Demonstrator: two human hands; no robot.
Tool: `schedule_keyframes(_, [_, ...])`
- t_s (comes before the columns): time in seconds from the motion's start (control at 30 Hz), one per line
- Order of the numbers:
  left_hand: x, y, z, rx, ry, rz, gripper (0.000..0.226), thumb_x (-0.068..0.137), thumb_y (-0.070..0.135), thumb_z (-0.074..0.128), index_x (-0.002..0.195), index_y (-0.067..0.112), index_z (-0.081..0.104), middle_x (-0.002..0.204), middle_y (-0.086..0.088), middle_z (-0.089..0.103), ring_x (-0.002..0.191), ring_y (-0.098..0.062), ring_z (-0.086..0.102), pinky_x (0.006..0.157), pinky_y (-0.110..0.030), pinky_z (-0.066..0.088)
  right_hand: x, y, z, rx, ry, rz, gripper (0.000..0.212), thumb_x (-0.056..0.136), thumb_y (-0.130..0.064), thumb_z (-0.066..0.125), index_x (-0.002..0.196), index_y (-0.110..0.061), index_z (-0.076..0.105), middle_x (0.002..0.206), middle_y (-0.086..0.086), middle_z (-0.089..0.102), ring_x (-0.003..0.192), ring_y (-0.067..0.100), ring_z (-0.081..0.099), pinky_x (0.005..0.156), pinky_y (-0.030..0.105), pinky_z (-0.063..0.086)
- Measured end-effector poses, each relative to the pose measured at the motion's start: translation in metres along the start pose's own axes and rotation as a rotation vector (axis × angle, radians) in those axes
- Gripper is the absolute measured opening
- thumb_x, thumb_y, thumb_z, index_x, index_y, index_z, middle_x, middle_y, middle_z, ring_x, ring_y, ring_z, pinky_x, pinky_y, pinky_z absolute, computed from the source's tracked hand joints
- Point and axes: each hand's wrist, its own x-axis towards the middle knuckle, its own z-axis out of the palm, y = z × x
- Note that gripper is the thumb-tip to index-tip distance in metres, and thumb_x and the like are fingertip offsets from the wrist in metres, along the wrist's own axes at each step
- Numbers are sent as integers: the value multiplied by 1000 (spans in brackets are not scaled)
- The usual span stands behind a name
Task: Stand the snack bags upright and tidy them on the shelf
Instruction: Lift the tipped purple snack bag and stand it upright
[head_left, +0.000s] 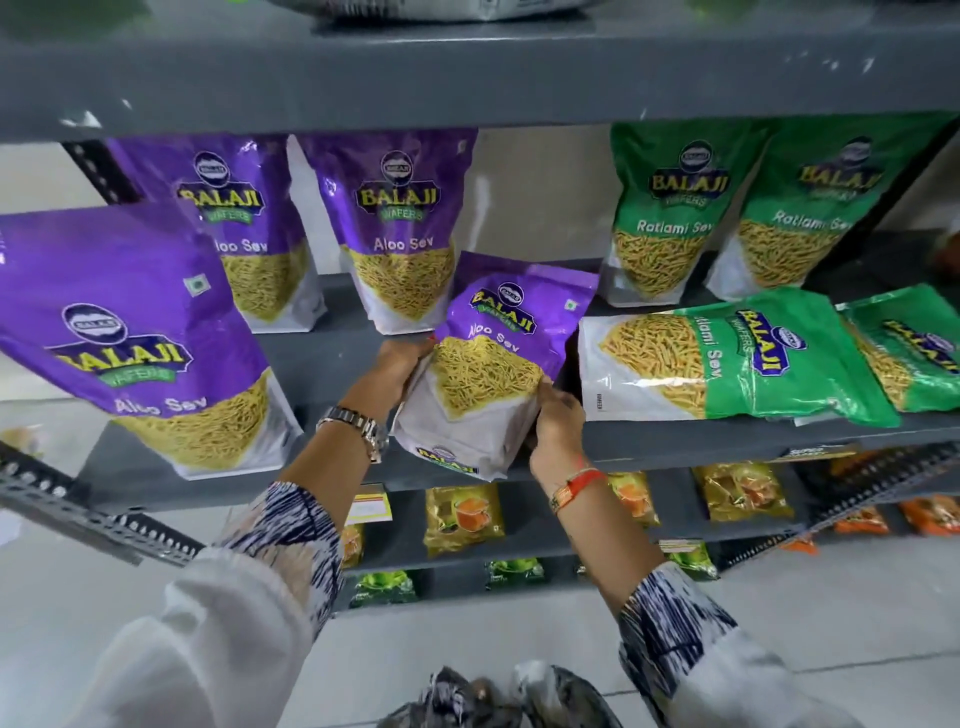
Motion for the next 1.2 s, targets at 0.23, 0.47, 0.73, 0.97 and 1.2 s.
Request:
schedule_keyframes(0.23, [-26, -8, -5, -42, 131, 144, 23, 84, 5, 56, 64, 15, 62, 58, -1, 66, 62, -16, 59, 77, -34, 51, -4, -1, -20, 40, -81, -22, 30, 93, -15, 51, 64, -18, 42, 70, 2, 51, 71, 20, 51, 72, 38, 44])
schedule_keyframes(0.47, [-78, -37, -4, -119, 161, 253, 30, 88, 1, 44, 63, 13, 57, 58, -2, 59, 52, -9, 57, 60, -24, 50, -34, -6, -58, 48, -141, -162, 29, 93, -9, 49, 66, -18, 45, 70, 2, 49, 69, 16, 47, 67, 31, 38])
schedule_keyframes(0.73, [-143, -42, 1, -269, 143, 439, 29, 91, 6, 45, 64, 16, 49, 44, 15, 59, 44, 1, 52, 45, -14, 42, -74, -24, -94, 92, -337, -362, 24, 95, -11, 47, 72, -16, 51, 68, -6, 62, 63, 2, 59, 58, 16, 51])
schedule_keyframes(0.97, [-156, -47, -7, -237, 223, 466, 24, 92, 5, 43, 71, 16, 50, 43, 16, 59, 42, 5, 50, 43, -11, 41, -82, -14, -92, 4, -408, -401, 21, 93, -14, 49, 76, -25, 56, 81, 1, 58, 87, 21, 52, 82, 41, 44])
schedule_keyframes(1.2, [-124, -26, -34, -269, 332, 406, 25, 94, 7, 41, 75, 20, 48, 42, 16, 54, 40, 6, 46, 47, -12, 38, -76, -21, -30, -88, -453, -380, 12, 94, -21, 49, 84, -27, 54, 101, 9, 63, 103, 30, 61, 99, 58, 46])
